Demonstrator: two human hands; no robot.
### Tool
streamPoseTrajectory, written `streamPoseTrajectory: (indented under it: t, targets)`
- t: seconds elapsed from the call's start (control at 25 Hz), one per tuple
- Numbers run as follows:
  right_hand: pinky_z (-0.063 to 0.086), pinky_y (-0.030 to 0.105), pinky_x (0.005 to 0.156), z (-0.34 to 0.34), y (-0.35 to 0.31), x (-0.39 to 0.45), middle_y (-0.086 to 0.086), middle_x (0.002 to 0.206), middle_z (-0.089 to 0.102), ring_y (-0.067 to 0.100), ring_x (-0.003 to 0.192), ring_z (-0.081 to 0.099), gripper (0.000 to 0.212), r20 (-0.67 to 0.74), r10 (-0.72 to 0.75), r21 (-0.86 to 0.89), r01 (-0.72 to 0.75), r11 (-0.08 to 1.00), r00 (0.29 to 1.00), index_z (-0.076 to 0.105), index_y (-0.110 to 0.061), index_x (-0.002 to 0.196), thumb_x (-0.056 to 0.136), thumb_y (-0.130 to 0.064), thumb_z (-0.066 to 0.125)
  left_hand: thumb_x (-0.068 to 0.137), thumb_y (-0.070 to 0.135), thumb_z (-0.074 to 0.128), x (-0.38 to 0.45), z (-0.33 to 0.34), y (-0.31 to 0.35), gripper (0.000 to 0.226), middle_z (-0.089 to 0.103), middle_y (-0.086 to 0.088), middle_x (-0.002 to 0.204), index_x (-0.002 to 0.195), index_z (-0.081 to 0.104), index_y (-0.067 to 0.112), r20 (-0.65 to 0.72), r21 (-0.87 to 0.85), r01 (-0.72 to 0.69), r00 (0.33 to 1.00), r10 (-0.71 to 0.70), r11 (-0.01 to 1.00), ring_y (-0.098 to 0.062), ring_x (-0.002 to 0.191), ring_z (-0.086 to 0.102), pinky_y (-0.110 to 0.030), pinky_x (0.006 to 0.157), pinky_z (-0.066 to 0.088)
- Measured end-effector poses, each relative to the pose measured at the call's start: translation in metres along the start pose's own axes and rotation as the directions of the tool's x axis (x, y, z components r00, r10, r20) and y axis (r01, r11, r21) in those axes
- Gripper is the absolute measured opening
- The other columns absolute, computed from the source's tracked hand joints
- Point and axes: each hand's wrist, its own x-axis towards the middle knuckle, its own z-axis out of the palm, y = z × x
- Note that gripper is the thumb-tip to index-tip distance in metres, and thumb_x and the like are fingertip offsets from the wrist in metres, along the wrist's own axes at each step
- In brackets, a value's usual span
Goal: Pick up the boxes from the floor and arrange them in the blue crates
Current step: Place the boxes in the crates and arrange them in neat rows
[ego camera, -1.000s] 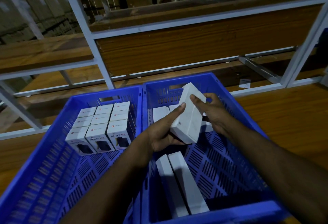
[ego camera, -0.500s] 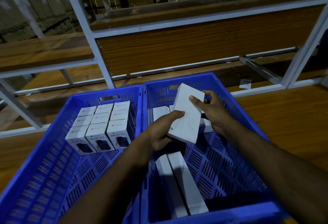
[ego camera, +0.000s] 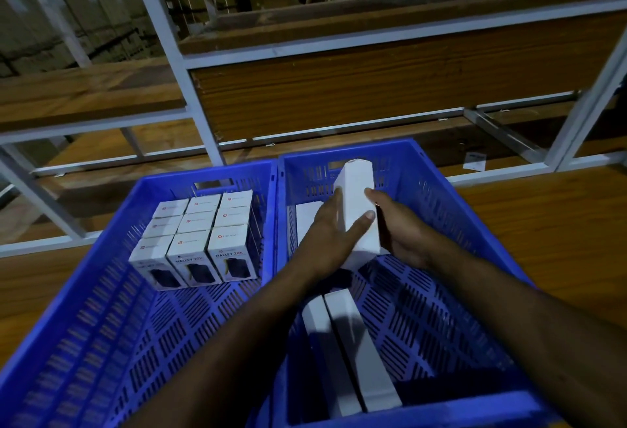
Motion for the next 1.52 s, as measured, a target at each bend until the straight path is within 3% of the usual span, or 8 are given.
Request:
streamPoseTrajectory:
  t: [0.2,0.48,0.64,0.8,0.92,1.12,1.36,1.52]
  targets:
    - [0.059,0.042,0.081,-0.006,0.004,0.011,0.011,0.119,0.072,0.03,0.107,0.07,0.039,-0.011,-0.001,0.104,0.002,0.995,1.0,0.057,-0.019,0.134,0.106,-0.038,0.04,0.094,0.052,0.06,-0.002,-0.006,0.002,0.076,0.004,0.008,0.169,0.157,0.021,0.038,-0.061,-0.04,0.069,0.996,-0.072,0.997,-0.014,0.154,0.013,-0.041,0.124,0.022]
    - [0.061,0.046,0.075,-0.011,0.004,0.013,0.014,0.115,0.072,0.035,0.097,0.072,0.033,-0.124,-0.017,0.079,0.027,0.996,0.992,0.055,-0.018,0.133,0.101,-0.028,0.054,0.082,0.035,0.081,0.0,-0.01,0.005,0.105,0.032,-0.002,0.161,0.16,0.011,0.029,-0.196,-0.319,0.127,0.961,-0.197,0.939,-0.017,0.121,0.057,-0.034,0.093,0.052]
    - [0.059,0.039,0.069,0.0,0.002,0.001,0.011,0.108,0.073,0.027,0.09,0.071,0.027,-0.047,0.042,-0.022,-0.043,0.999,0.998,0.061,-0.018,0.118,0.101,-0.037,0.052,0.084,0.032,0.08,0.005,-0.011,0.001,0.094,0.034,-0.002,0.158,0.157,0.021,0.02,-0.271,-0.373,0.163,0.923,-0.275,0.914,-0.015,0.116,0.055,-0.036,0.093,0.051]
    - [0.061,0.041,0.065,0.002,0.002,-0.005,0.015,0.124,0.064,0.031,0.103,0.069,0.047,0.073,0.136,-0.037,-0.133,0.99,0.988,0.05,-0.014,0.13,0.091,-0.032,0.069,0.086,0.045,0.074,0.009,-0.014,-0.005,0.083,0.034,-0.002,0.155,0.153,0.03,0.023,-0.335,-0.286,0.208,0.893,-0.301,0.935,-0.026,0.129,0.052,-0.049,0.104,0.05]
    - [0.062,0.037,0.06,0.0,0.006,0.002,0.012,0.124,0.06,0.029,0.1,0.067,0.052,-0.073,0.081,0.01,-0.08,0.997,0.994,0.046,-0.014,0.133,0.09,-0.032,0.07,0.1,0.041,0.055,0.009,-0.018,0.003,0.058,0.036,-0.001,0.158,0.152,0.036,0.024,-0.322,-0.336,0.193,0.896,-0.305,0.922,-0.026,0.136,0.047,-0.042,0.109,0.044]
    - [0.06,0.038,0.067,-0.008,0.023,0.024,0.012,0.121,0.061,0.024,0.093,0.064,0.042,-0.219,0.123,0.068,-0.111,0.992,0.968,0.046,-0.009,0.127,0.093,-0.023,0.068,0.104,0.017,0.051,0.009,-0.052,-0.001,0.035,0.061,-0.004,0.139,0.137,0.059,0.014,-0.379,0.037,0.014,0.925,0.002,0.999,-0.016,0.127,0.056,-0.032,0.107,0.046]
    - [0.063,0.038,0.065,0.014,0.049,0.05,0.016,0.137,0.048,0.027,0.092,0.063,0.061,-0.203,0.153,0.029,-0.15,0.988,0.967,0.034,-0.011,0.143,0.093,-0.017,0.069,0.102,-0.004,0.036,0.011,-0.052,-0.015,0.05,0.049,-0.013,0.15,0.148,0.046,0.014,-0.317,0.179,0.025,0.948,0.034,0.984,-0.029,0.138,0.047,-0.047,0.108,0.048]
    - [0.061,0.033,0.067,0.03,0.065,0.067,0.015,0.145,0.044,0.036,0.108,0.063,0.065,-0.197,0.174,-0.049,-0.187,0.981,0.965,0.034,-0.008,0.149,0.095,-0.021,0.067,0.104,-0.003,0.038,0.01,-0.054,-0.015,0.048,0.053,-0.011,0.146,0.147,0.046,0.014,-0.373,0.117,0.053,0.928,-0.006,0.992,-0.022,0.134,0.05,-0.025,0.105,0.041]
